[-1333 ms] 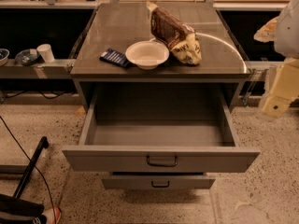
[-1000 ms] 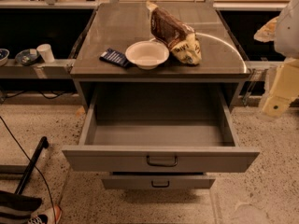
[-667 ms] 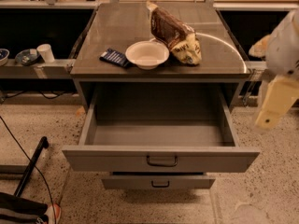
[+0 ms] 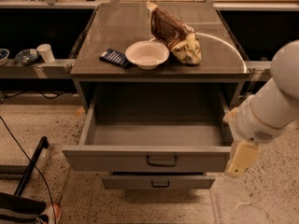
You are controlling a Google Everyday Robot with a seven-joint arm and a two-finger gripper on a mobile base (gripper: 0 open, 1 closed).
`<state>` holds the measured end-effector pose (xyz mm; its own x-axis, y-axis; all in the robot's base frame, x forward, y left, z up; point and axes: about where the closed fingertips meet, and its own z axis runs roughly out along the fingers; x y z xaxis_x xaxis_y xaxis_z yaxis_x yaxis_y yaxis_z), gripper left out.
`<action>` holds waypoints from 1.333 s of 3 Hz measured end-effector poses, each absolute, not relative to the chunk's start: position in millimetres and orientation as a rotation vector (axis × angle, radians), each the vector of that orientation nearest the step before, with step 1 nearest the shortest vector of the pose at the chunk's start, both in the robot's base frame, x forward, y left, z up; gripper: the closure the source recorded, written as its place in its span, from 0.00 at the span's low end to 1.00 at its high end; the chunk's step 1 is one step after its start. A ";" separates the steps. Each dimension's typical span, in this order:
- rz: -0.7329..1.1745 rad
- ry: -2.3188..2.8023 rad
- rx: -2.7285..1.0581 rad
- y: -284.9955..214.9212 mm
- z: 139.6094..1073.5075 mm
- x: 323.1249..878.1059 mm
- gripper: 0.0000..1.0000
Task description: Close top drawer
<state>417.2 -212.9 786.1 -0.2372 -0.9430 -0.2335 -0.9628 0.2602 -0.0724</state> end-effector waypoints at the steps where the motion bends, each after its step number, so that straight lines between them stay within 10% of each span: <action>1: 0.238 2.286 -1.840 -200.6 724.2 402.2 0.47; 3: 0.298 2.277 -1.815 -199.1 705.2 398.5 0.95; 4: 0.255 2.288 -1.834 -197.3 696.8 400.6 1.00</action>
Offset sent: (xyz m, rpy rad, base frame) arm -0.0223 0.0140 -0.1023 0.1338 0.0950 0.0345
